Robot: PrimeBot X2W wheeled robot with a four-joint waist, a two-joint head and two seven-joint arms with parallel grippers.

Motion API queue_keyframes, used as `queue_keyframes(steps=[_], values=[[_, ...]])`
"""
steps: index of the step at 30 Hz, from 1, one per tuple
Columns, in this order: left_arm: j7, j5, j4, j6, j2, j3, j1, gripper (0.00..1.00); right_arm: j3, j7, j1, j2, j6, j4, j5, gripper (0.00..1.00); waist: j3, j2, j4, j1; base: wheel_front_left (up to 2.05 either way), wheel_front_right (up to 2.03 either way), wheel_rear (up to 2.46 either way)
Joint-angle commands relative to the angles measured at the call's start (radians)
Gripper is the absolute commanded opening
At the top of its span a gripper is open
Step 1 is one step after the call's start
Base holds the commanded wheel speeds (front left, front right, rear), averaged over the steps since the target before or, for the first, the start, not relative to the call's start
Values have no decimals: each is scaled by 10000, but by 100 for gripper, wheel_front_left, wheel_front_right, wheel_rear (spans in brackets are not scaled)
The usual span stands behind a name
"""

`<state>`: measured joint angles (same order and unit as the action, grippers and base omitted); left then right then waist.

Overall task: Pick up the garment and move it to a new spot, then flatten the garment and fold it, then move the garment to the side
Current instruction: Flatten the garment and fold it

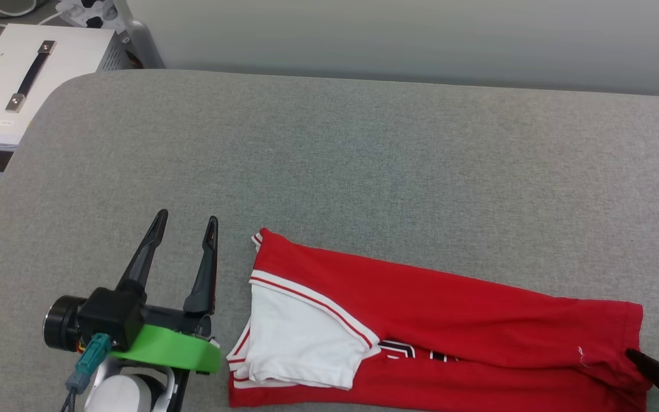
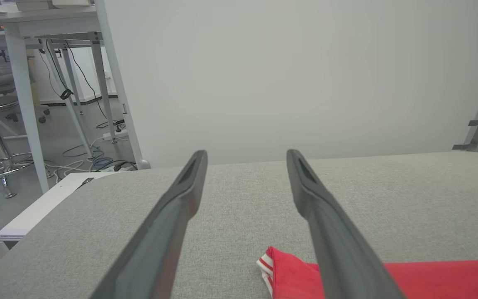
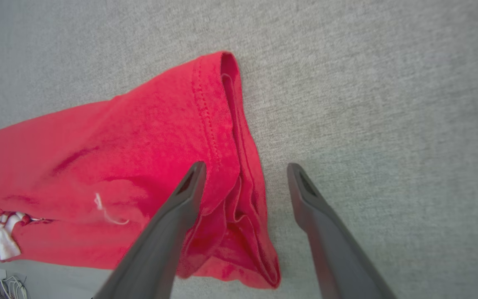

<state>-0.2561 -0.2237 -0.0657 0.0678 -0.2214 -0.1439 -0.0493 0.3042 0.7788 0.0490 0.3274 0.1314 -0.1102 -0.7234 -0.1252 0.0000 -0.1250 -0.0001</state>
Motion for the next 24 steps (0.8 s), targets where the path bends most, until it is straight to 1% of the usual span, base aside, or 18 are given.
queue_keyframes(steps=[1,5,10,15,24], values=[[-55,148,85,171,172,180,159,100,36,32,-210,-152,-7,-78,1,100,-65,0,-47,1,0,0,0],[-56,401,214,478,526,482,203,100,43,143,-277,-327,-7,-312,-112,100,-156,0,-107,1,0,0,0],[-56,507,262,603,735,678,128,100,-46,247,-405,-449,-7,-784,-149,100,-284,0,-141,1,0,0,0],[-56,473,223,623,706,607,31,100,-394,306,-591,-619,-7,-1116,-218,100,-411,0,-119,1,0,0,0],[-56,342,323,627,543,383,-54,100,-1458,375,-773,-1003,-7,-1336,-543,100,-410,0,-66,1,0,0,0]])
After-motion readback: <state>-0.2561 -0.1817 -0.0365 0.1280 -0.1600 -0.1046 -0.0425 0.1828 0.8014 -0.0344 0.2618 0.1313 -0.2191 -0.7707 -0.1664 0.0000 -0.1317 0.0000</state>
